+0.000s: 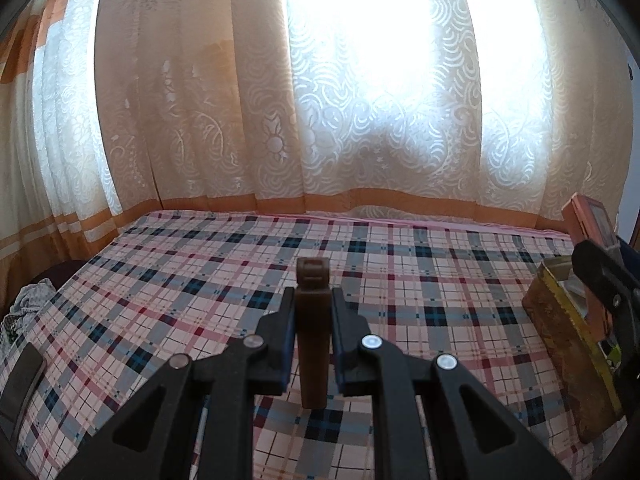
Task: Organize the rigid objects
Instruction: 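Carry the picture frame and wooden bar over the gold tray with both tools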
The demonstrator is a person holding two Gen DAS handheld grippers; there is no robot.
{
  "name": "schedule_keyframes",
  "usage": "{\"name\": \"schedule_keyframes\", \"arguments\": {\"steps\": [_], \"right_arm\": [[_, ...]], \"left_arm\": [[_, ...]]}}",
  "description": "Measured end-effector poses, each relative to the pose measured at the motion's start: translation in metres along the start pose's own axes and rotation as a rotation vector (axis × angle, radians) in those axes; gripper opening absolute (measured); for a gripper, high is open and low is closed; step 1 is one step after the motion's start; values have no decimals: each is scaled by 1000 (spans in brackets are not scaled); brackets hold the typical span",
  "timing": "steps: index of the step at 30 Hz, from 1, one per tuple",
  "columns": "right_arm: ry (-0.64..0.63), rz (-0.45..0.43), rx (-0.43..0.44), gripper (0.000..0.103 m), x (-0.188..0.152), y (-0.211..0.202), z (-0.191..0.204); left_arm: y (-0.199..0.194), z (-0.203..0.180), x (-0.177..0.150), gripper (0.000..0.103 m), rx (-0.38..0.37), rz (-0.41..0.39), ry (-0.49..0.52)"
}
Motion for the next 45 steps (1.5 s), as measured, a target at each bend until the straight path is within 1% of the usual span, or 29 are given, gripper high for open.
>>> {"name": "schedule_keyframes", "arguments": {"steps": [10,22,26,30,38,45], "right_arm": [[-3,-7,2,49,-1,-12,-5],[-4,-10,-16,49,-3,-23,-18],[-2,-14,-10,49,-4,-26,-22],[4,-25,1,49,-2,-30,-26],[50,-40,33,49,-1,-40,-41],[42,-48,16,49,-1,-44,-49]], "left_arm": [[-12,0,-4,13,-3,2,-44],[-22,-7,-7,13,-6,-5,-62],[-26,-10,-8,13,-5,-10,-63],[-30,-13,-8,13,-23,-13,-75],[-42,-24,-3,13,-43,-49,-89],[-49,-43,-1,13,-67,-55,-77]]}}
Point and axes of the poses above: each gripper's, at about its wrist camera, not at the fingertips, and y roughly the way its jaws point, z to its left, x to its top, the point moved 3 cm from there along y, roughly the way its jaws point, and after that the axes turned 8 degrees about -z, right-handed, at the moved point
